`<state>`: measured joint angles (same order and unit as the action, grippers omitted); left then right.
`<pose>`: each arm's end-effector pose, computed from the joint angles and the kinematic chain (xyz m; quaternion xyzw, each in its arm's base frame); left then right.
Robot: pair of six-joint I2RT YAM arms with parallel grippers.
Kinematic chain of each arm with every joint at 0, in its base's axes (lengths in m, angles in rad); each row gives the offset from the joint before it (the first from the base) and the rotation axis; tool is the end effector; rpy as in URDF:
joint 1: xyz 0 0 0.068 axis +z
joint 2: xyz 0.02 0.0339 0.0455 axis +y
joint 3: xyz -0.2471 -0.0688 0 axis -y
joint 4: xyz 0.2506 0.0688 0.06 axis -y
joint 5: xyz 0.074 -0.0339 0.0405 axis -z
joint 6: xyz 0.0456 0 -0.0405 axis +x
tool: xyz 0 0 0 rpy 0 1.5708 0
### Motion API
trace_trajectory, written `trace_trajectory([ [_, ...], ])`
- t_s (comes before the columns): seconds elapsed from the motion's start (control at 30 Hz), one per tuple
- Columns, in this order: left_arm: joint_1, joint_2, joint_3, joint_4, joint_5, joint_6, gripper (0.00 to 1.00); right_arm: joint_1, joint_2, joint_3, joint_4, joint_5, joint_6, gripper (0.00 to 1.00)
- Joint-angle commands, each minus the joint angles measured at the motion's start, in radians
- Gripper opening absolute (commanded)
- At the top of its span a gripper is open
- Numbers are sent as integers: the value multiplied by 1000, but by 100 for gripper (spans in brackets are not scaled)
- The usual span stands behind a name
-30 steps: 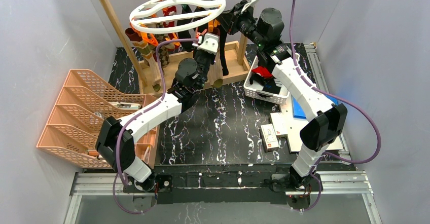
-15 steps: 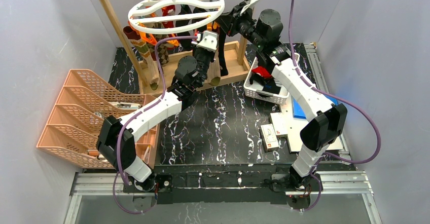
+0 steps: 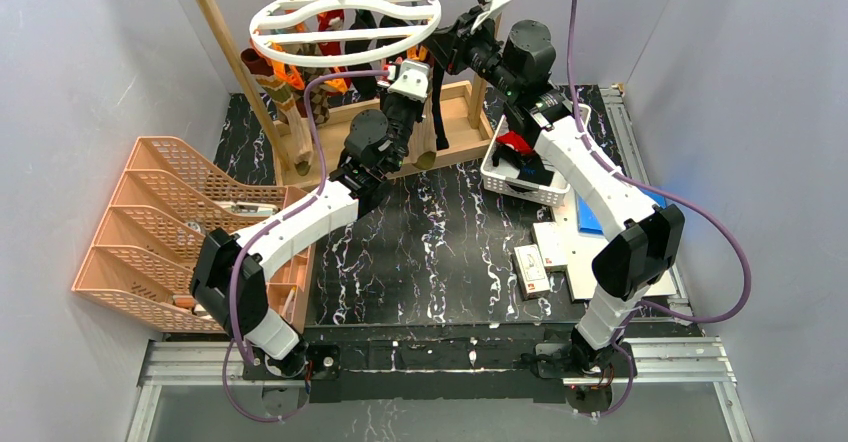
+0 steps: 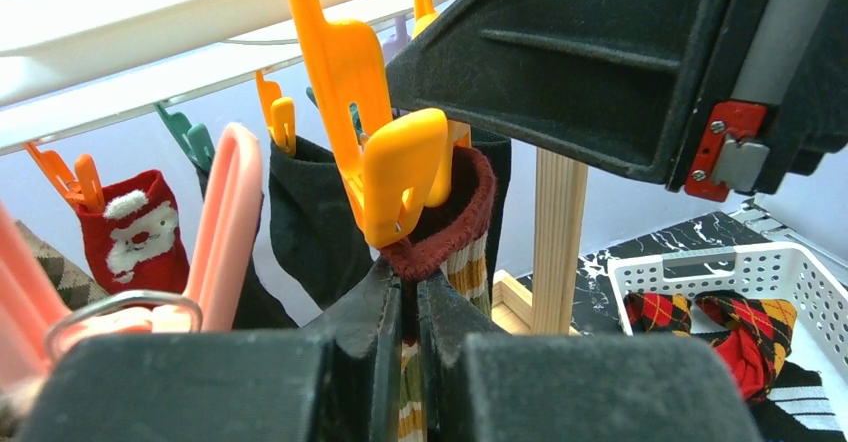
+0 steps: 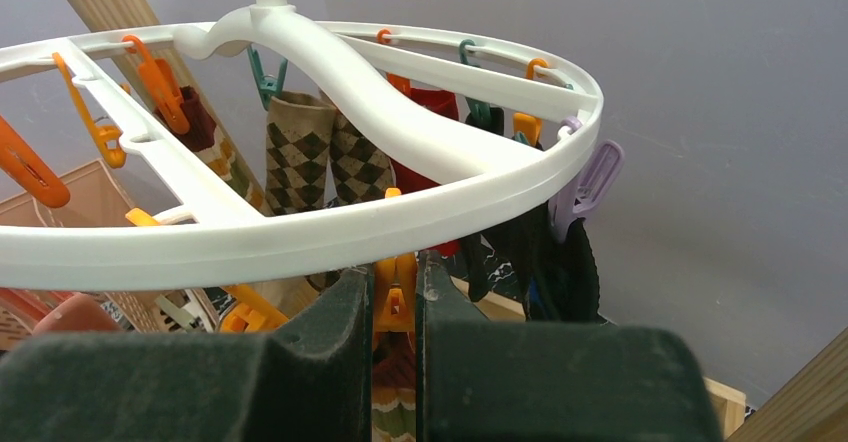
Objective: Clip the socks to the hanger
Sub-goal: Clamp the sock onto the hanger.
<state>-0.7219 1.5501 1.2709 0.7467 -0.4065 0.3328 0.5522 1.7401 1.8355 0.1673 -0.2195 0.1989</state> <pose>0.2939 -0.2348 0.4014 0.1098 0.5301 -0.0575 0.8388 0.3522 0.2287 0.4714 -0.1918 0.5801 0.3513 0.7094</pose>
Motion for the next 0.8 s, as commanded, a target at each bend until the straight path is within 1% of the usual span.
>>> trace_trajectory([
  [0.0, 7, -67, 43, 37, 20, -26, 0, 8, -43, -5, 29, -3, -16, 1],
  [0.37, 5, -117, 11, 39, 43, -55, 0, 14, -71, -22, 25, 7, 0, 1],
  [0.4, 6, -118, 10, 39, 45, -55, 0, 14, -78, -28, 28, 8, 7, 9],
  [0.5, 5, -124, -1, 29, 62, -55, 0, 14, -103, -37, 38, 4, 39, 47],
  [0.57, 6, -135, -14, 24, 80, -51, 2, 14, -122, -31, 30, -8, 66, 62],
  [0.6, 5, -140, -21, 22, 90, -48, 7, 13, -132, -31, 22, -10, 79, 68],
  [0.67, 6, -155, -39, 14, 100, -43, 24, 14, -159, -36, 8, -8, 103, 87],
  [0.73, 6, -179, -61, 3, 112, -40, 44, 13, -192, -57, -3, -1, 130, 97],
  [0.77, 7, -188, -76, -7, 117, -42, 53, 14, -210, -71, -10, 5, 140, 98],
])
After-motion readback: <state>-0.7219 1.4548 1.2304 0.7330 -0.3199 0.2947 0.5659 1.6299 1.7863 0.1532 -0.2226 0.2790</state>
